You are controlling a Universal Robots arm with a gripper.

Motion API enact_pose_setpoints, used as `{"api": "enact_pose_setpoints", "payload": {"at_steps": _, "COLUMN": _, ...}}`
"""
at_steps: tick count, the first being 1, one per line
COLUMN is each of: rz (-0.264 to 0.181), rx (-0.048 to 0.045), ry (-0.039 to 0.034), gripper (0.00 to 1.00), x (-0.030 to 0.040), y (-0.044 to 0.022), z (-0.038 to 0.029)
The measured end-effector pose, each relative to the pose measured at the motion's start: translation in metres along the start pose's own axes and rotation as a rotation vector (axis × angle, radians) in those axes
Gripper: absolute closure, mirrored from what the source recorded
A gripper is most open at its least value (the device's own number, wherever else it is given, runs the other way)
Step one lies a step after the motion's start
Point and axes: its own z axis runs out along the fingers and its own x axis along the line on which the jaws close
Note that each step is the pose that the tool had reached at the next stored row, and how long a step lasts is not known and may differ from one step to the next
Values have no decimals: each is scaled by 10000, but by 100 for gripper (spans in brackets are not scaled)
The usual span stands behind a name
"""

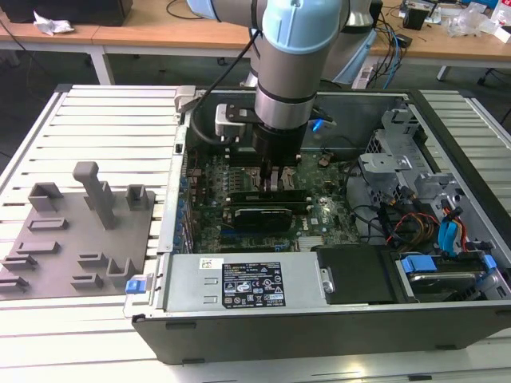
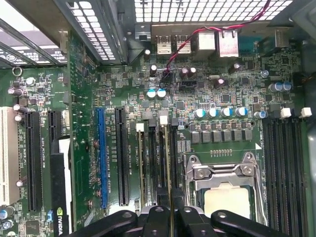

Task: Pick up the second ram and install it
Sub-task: 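Insert the second ram into the second slot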

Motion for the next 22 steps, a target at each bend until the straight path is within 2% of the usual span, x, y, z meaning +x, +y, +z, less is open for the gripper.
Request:
{"api": "enact_pose_setpoints", "payload": {"at_steps": 7, "rz": -1, "rx": -1, "ry": -1, "gripper": 85, "x": 1, "y": -4, "z": 25}}
{"api": "enact_pose_setpoints", "payload": {"at_steps": 8, "rz": -1, "rx": -1, "ry": 0, "gripper": 73, "x": 1, "y": -4, "z": 25}}
{"api": "enact_pose_setpoints", "payload": {"at_steps": 9, "rz": -2, "rx": -1, "ry": -3, "gripper": 73, "x": 0, "y": -4, "z": 16}}
{"api": "enact_pose_setpoints", "payload": {"at_steps": 11, "rz": -2, "rx": -1, "ry": 4, "gripper": 73, "x": -7, "y": 3, "z": -150}}
{"api": "enact_pose_setpoints", "payload": {"at_steps": 12, "rz": -1, "rx": 2, "ry": 18, "gripper": 73, "x": -15, "y": 6, "z": -196}}
{"api": "enact_pose_setpoints", "payload": {"at_steps": 17, "rz": 5, "rx": 10, "ry": 196, "gripper": 74, "x": -103, "y": 21, "z": -456}}
{"api": "enact_pose_setpoints", "payload": {"at_steps": 18, "rz": 7, "rx": 12, "ry": 233, "gripper": 88, "x": -117, "y": 24, "z": -513}}
{"api": "enact_pose_setpoints", "payload": {"at_steps": 19, "rz": 7, "rx": 13, "ry": 240, "gripper": 89, "x": -120, "y": 25, "z": -534}}
{"api": "enact_pose_setpoints", "payload": {"at_steps": 22, "rz": 7, "rx": 13, "ry": 239, "gripper": 89, "x": -120, "y": 25, "z": -537}}
